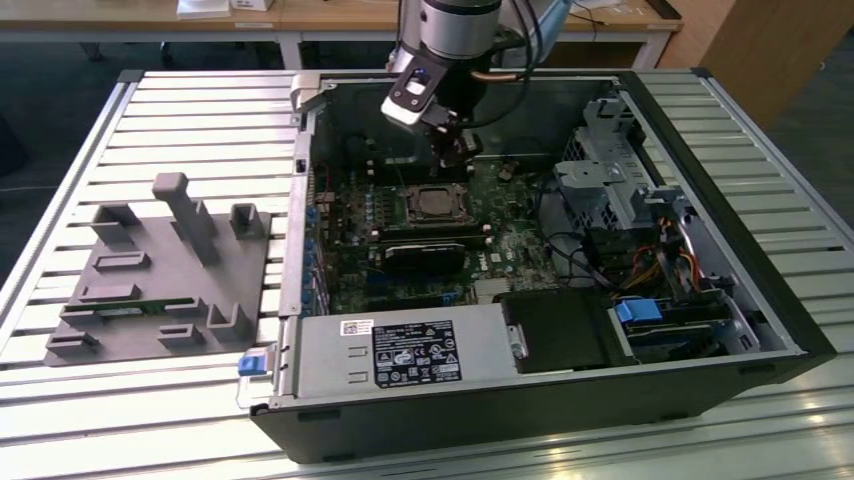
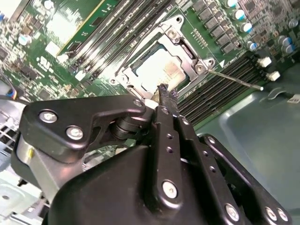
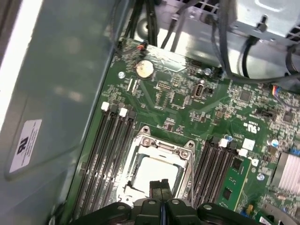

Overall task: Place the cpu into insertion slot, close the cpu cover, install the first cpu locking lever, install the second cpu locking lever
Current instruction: 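Install the first cpu locking lever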

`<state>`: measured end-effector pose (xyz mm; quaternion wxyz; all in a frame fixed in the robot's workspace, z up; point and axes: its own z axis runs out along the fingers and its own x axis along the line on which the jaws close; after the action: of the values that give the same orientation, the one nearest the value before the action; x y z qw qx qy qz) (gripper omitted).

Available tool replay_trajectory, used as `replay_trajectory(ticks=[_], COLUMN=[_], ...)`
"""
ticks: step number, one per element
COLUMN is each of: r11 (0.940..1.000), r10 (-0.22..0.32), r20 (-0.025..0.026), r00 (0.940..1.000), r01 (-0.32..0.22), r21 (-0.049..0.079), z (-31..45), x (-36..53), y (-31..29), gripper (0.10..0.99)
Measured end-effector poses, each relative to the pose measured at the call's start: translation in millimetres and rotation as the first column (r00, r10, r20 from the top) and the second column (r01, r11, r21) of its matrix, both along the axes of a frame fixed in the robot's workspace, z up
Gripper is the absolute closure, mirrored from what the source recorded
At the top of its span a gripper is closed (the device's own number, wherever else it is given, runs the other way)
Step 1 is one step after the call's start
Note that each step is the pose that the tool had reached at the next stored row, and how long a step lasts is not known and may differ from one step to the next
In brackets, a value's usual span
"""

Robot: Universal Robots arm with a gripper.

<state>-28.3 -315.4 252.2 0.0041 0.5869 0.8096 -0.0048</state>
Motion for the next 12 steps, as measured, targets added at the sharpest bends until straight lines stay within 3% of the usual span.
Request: replay_trajectory(ticks=[6, 12], r11=[0.994, 0.9762], r10=[0.109, 0.217], r20=[0.0, 0.0], r00=[0.994, 0.9762], r01=[-0.109, -0.217], r21=[0.0, 0.0], z=[-0.3, -0.5], x=[0.0, 0.0], y=[0.0, 0.0], gripper=[0.98, 0.98])
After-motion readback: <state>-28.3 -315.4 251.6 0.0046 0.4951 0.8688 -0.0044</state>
